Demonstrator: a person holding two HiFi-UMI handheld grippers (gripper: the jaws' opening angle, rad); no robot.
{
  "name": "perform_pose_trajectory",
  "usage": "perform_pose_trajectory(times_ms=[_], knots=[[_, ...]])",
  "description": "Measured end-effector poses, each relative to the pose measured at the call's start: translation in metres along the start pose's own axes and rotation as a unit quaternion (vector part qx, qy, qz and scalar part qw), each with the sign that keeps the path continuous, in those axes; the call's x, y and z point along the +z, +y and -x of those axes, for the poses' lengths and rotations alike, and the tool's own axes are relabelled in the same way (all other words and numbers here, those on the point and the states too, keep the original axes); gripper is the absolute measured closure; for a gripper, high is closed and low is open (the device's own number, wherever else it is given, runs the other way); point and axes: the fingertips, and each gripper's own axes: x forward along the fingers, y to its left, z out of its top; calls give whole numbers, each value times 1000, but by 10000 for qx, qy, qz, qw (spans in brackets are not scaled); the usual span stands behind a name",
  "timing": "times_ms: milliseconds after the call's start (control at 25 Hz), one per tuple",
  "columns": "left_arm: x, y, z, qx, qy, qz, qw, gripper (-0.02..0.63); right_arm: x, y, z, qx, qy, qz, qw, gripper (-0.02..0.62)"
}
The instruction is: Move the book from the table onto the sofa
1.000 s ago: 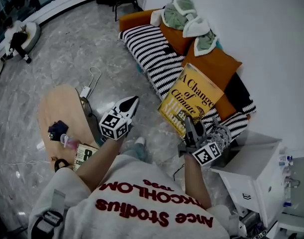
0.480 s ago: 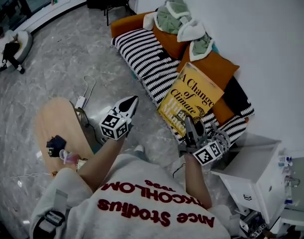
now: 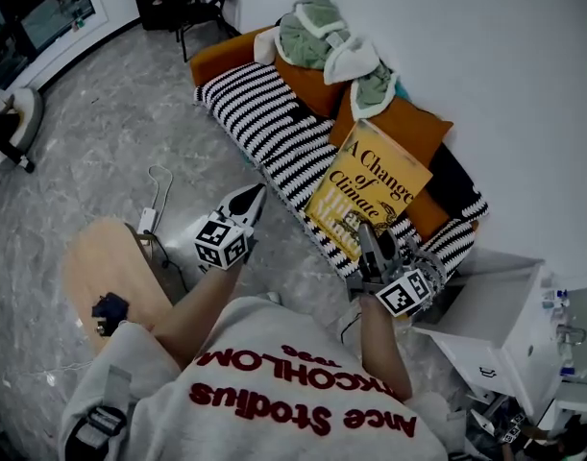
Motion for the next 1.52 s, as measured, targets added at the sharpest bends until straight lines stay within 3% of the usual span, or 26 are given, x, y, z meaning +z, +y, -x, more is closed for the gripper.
perform_pose_trajectory(times_ms=[320,880,1520], knots=[[-5,8,-10,-160,-18,-58,9999,589,-5,-13,-2,-111,-113,43,9999,434],[-15,8,-1,70,-30,-155,9999,589,-13,-28,-2,58,-71,15,10000,434],[16,59,-66,203,165,-94,9996,589,6,-84,-79,-49,67,-297,9995,434]])
